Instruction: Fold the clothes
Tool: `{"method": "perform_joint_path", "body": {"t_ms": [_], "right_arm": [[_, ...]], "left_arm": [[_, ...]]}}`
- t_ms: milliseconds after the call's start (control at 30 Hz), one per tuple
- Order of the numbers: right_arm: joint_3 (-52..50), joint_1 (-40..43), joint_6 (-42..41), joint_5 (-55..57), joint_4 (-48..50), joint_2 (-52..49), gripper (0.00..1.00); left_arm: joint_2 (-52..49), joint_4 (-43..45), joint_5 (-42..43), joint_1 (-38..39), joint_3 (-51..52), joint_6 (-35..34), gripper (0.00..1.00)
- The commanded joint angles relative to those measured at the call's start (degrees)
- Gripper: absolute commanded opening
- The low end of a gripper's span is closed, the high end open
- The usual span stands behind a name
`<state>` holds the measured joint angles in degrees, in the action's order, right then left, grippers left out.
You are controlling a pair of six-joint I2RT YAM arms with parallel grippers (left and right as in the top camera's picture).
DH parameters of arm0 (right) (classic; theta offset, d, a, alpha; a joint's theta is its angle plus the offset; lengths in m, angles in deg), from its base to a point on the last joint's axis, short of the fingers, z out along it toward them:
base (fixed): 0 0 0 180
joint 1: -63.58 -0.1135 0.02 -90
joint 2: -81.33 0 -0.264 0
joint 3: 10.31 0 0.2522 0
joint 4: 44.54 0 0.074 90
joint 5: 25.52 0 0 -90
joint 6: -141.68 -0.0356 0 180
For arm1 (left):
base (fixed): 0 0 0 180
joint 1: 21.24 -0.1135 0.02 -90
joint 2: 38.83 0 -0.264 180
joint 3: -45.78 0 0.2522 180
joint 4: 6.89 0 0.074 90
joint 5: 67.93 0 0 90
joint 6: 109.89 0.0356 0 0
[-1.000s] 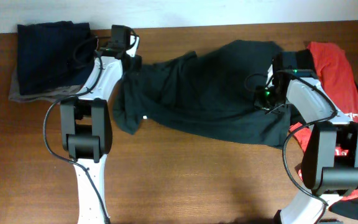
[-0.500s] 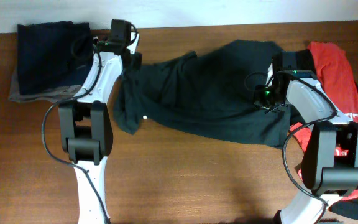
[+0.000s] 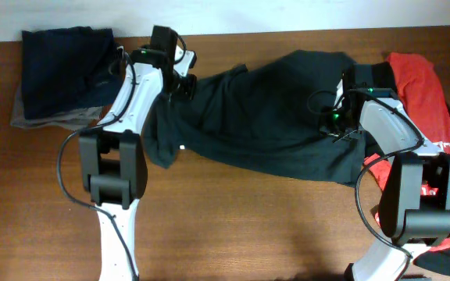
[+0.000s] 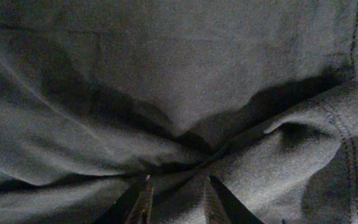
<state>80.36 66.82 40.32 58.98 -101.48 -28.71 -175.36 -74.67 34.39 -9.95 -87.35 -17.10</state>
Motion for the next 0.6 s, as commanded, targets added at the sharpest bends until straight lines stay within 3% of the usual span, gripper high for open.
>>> {"method": "perform_joint_path", "body": {"t_ms": [0, 200, 567], "right_arm": [[-0.2, 0.2, 0.2, 0.4, 0.2, -0.2, 0.33], [-0.2, 0.2, 0.2, 2.9, 0.2, -0.2, 0.33], [-0.2, 0.2, 0.2, 5.4, 0.6, -0.2, 0.32]], "left_arm": [[-3.3, -0.2, 2.5, 0.1, 0.5, -0.6, 0.27], [-6.0, -0.3, -0.5, -0.4, 0.5, -0.6, 0.24], [-6.9, -0.3, -17.8, -4.2, 0.5, -0.7, 0.24]]}}
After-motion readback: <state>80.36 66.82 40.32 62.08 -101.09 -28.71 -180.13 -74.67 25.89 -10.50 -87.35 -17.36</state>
